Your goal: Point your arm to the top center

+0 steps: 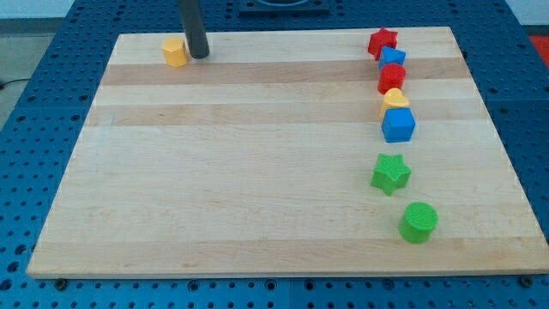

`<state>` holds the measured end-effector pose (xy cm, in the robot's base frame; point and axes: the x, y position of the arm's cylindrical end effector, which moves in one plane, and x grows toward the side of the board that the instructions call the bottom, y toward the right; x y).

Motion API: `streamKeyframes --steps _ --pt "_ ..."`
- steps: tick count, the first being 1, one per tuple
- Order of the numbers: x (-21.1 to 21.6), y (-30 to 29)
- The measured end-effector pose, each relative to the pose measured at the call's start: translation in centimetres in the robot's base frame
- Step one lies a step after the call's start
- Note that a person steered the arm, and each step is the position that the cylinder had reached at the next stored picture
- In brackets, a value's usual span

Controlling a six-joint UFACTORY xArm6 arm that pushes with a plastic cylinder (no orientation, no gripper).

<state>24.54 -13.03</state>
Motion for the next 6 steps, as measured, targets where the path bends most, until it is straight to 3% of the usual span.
streamKeyframes --steps 2,4,6 --pt "-0.2 10.4" --pt "-3.9 12.3" --pt "-4.2 13.8"
